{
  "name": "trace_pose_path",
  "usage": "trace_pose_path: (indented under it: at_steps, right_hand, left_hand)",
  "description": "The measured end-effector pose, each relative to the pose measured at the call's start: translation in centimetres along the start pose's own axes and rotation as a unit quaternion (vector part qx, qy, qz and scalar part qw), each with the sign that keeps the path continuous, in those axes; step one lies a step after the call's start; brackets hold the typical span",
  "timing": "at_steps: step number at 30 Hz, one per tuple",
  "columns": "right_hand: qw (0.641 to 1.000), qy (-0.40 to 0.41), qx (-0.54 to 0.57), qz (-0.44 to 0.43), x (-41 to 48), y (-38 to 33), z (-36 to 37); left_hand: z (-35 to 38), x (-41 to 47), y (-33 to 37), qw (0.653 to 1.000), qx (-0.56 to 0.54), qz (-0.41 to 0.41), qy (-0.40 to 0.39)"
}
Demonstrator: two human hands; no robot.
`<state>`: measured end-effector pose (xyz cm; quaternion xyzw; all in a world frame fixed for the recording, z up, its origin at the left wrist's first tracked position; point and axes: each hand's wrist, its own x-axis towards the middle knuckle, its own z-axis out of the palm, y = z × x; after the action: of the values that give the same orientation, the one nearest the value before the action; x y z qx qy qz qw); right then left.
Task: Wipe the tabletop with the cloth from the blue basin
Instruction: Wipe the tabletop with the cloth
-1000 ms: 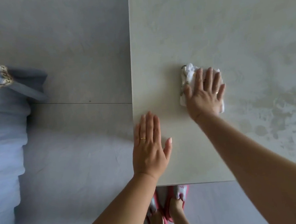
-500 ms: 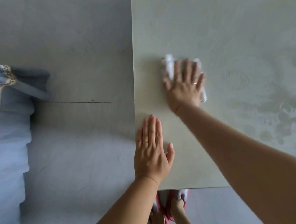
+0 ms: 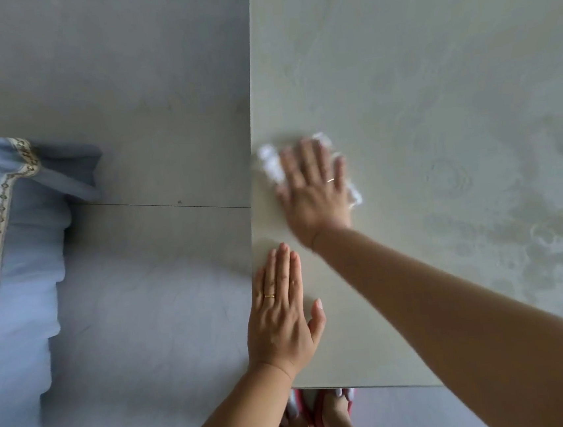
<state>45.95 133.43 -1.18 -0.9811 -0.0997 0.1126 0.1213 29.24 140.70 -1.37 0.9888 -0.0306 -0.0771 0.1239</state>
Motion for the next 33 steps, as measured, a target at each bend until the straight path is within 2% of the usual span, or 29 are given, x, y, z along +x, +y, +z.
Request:
trace_pose_path:
  at_steps: [2, 3, 4, 6, 8, 10, 11, 12, 13, 15, 17, 18, 19, 21, 23, 24, 25, 26, 27, 28, 30, 31, 32, 33]
  right_hand:
    - [0.983, -0.053, -0.045, -0.17, -1.4, -0.4, 0.0]
    - [0.972, -0.06, -0.063, -0.217, -0.7, 0.9, -0.6]
    - [0.97, -0.056, -0.076, -0.226, 0.2, 2.7, -1.3]
    - [0.987, -0.036, -0.061, -0.145, 2.4, 6.7, -2.5]
    - [1.0, -0.003, -0.016, 0.018, 4.0, 9.5, -3.3]
    - [0.989, 0.034, 0.012, 0.146, 4.3, 8.1, -2.9]
    - [0.985, 0.044, 0.018, 0.169, 3.9, 6.3, -2.2]
    - [0.987, 0.043, 0.024, 0.151, 3.2, 4.3, -1.5]
    - [0.995, 0.034, 0.02, 0.091, 2.2, 2.3, -0.8]
    - [0.996, -0.02, -0.017, -0.085, 0.1, 0.2, 0.2]
    - [0.976, -0.054, -0.056, -0.203, 0.6, 1.8, -0.7]
    - [0.973, -0.053, -0.064, -0.216, 1.5, 3.3, -1.3]
    - [0.978, -0.044, -0.063, -0.194, 2.4, 4.8, -1.9]
    - [0.999, -0.012, -0.019, -0.033, 4.2, 7.7, -3.1]
    - [0.982, 0.042, 0.039, 0.182, 4.9, 8.2, -3.6]
    - [0.964, 0.058, 0.051, 0.253, 5.1, 6.8, -3.4]
    - [0.957, 0.061, 0.056, 0.278, 5.2, 4.8, -3.0]
    - [0.966, 0.051, 0.055, 0.249, 5.1, 2.6, -2.4]
    - [0.985, 0.03, 0.042, 0.168, 4.8, 0.4, -1.7]
    - [0.998, -0.002, 0.018, 0.056, 4.3, -1.0, -1.1]
    - [0.987, -0.053, -0.062, -0.141, 4.3, -0.5, -1.3]
    - [0.979, -0.052, -0.088, -0.179, 5.4, 1.2, -2.0]
    - [0.98, -0.044, -0.095, -0.167, 6.7, 3.2, -2.7]
    - [0.989, -0.026, -0.087, -0.116, 8.1, 5.2, -3.4]
  left_hand:
    - [-0.1, 0.0, 0.1, 1.0, 0.007, -0.003, -0.005]
    - [-0.1, 0.0, 0.1, 1.0, 0.01, -0.003, -0.008]
    - [-0.1, 0.0, 0.0, 1.0, 0.013, -0.002, -0.011]
    - [-0.1, 0.0, 0.0, 1.0, 0.017, -0.002, -0.011]
    - [-0.1, 0.1, 0.1, 1.0, 0.021, -0.007, -0.012]
    - [-0.1, 0.2, 0.2, 1.0, 0.024, -0.015, -0.013]
    - [-0.1, 0.1, 0.3, 1.0, 0.021, -0.016, -0.015]
    - [-0.2, 0.1, 0.3, 1.0, 0.017, -0.016, -0.017]
    - [-0.2, 0.1, 0.3, 1.0, 0.017, -0.016, -0.016]
    - [-0.2, 0.0, 0.4, 0.999, 0.022, -0.019, -0.02]
    - [-0.4, 0.1, 0.4, 0.999, 0.019, -0.018, -0.029]
    - [-0.5, 0.2, 0.3, 0.999, 0.021, -0.017, -0.034]
    - [-0.6, 0.3, 0.3, 0.999, 0.022, -0.013, -0.038]
    - [-0.9, 0.1, -0.1, 0.999, 0.009, 0.002, -0.041]
    - [-1.4, 0.5, -0.8, 0.999, -0.008, 0.01, -0.035]
    - [-1.9, 1.3, -1.3, 1.0, -0.013, 0.006, -0.021]
    - [-2.3, 2.5, -1.8, 1.0, -0.018, -0.002, -0.002]
    - [-2.9, 4.0, -2.3, 1.0, -0.022, -0.012, 0.017]
    - [-3.4, 5.7, -2.7, 0.999, -0.022, -0.017, 0.033]
    - [-4.0, 7.3, -3.2, 0.999, -0.016, -0.013, 0.042]
    - [-4.7, 10.1, -4.1, 0.999, 0.002, 0.016, 0.05]
    - [-4.8, 11.4, -4.5, 0.998, 0.008, 0.03, 0.054]
    - [-4.8, 12.7, -4.8, 0.997, 0.011, 0.038, 0.059]
    - [-4.8, 14.0, -4.9, 0.997, 0.012, 0.044, 0.063]
